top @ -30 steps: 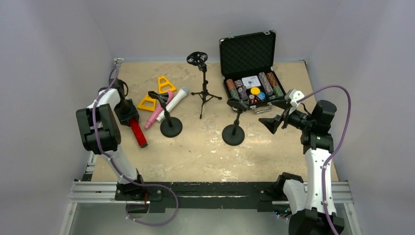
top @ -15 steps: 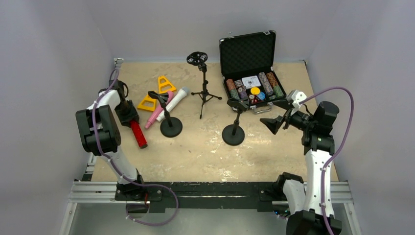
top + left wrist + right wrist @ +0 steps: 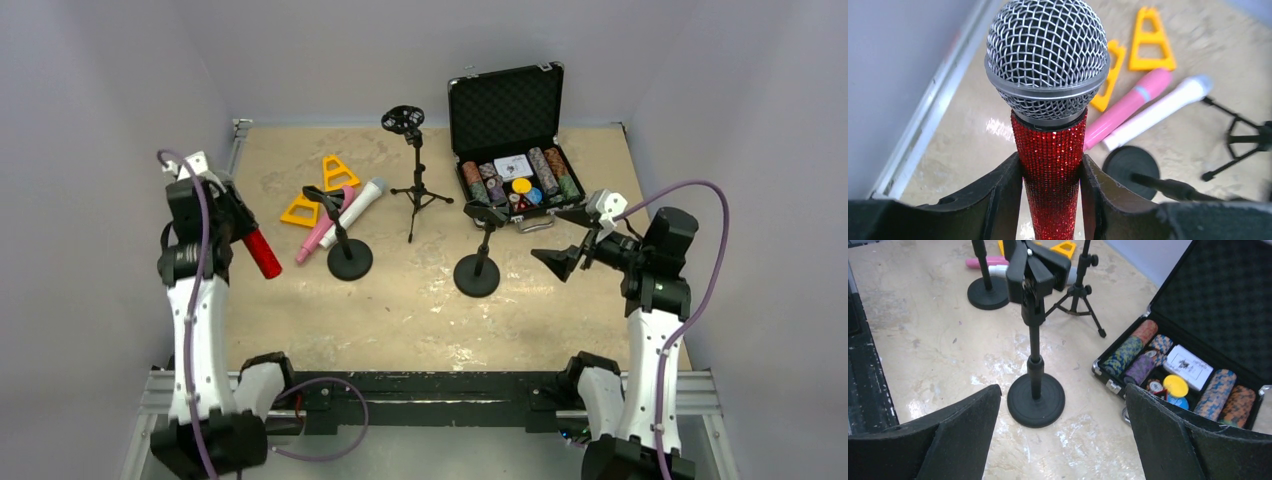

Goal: Attach the microphones to the stand

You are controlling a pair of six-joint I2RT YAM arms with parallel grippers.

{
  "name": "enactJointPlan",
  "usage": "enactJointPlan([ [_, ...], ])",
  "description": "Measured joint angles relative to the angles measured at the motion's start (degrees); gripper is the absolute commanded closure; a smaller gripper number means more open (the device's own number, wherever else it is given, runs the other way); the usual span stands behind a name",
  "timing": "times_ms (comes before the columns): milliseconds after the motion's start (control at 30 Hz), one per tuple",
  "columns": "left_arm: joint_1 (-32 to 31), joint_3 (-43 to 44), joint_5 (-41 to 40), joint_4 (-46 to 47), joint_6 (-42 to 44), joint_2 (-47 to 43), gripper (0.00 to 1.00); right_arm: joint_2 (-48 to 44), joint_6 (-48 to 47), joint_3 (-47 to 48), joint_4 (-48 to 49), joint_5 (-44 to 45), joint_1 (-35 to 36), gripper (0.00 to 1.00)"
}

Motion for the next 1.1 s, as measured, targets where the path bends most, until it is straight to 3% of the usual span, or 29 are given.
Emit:
enactJointPlan([
  [233,-1.36,0.28,9.18,1.55,2.38,-21.14,1.0,1.68,-13.25,15.61,-18.08,-1.53,0.0,0.01],
  [400,-5.05,6.1,25.55,3.96,2.05,-22.91,1.0,5.01,-25.44,27.06,-34.53,-3.91,2.23,0.01],
  [567,-14.67,10.14,39.69,13.99,-4.17,-22.21,1.0,8.09,-31.15,33.97,-45.57,-3.98,11.02,0.01],
  [800,-29.35,8.76,45.09,30.18,-13.73,-21.18,1.0,8.7,-21.24,34.86,-42.6,-4.57,23.56,0.03],
  [1000,-48.54,10.29,39.19,35.36,-12.61,-12.66,1.0,12.02,-7.21,36.37,-33.24,-5.88,30.1,0.04],
  [1100,-54.84,11.63,34.95,37.7,-11.72,-6.75,1.0,14.45,-0.59,38.14,-28.28,-5.99,31.76,0.04],
])
